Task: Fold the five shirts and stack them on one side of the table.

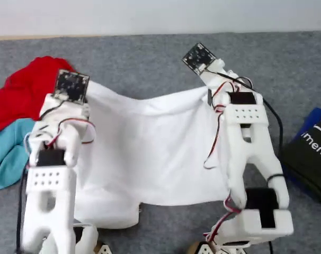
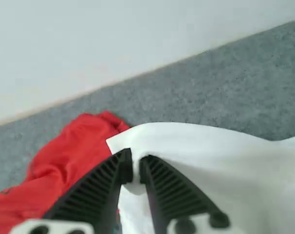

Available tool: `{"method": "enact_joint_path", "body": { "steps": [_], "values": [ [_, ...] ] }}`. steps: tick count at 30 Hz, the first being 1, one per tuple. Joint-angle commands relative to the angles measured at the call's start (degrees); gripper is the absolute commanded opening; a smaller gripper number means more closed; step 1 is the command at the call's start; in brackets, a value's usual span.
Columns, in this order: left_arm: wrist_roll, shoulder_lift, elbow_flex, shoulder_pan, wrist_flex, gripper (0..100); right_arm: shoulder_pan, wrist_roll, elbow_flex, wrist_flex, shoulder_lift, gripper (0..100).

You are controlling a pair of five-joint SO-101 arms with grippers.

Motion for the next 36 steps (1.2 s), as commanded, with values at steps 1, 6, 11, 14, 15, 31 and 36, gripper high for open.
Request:
{"method": "enact_joint_path", "body": {
  "steps": [1, 6, 11, 14, 15, 31, 36],
  "values": [
    [-0.09, 10.99, -7.43, 0.35, -3.08, 1, 2.24, 0.53, -1.58, -5.49, 2.86, 1.0],
    [-0.09, 24.79, -16.92, 0.62, -2.99, 1, 3.21, 0.44, -8.70, -7.43, 11.03, 1.0],
    [-0.09, 36.92, -26.59, 0.26, -2.99, 1, 5.49, -2.02, -22.24, -7.34, 22.11, 1.5],
    [-0.09, 42.11, -31.96, 0.18, -2.81, 4, 6.99, -5.36, -32.00, -5.49, 28.79, 3.6],
    [-0.09, 43.25, -33.54, 0.18, -1.85, 7, 7.43, -6.07, -35.08, -3.65, 30.73, 6.6],
    [2.29, 45.19, -46.73, -0.44, 17.32, 15, 6.99, -14.15, -72.44, 34.59, 44.79, 18.5],
    [8.53, 45.19, -52.53, -0.79, 26.11, 11, 6.81, -16.53, -80.70, 48.75, 45.05, 18.4]
  ]
}}
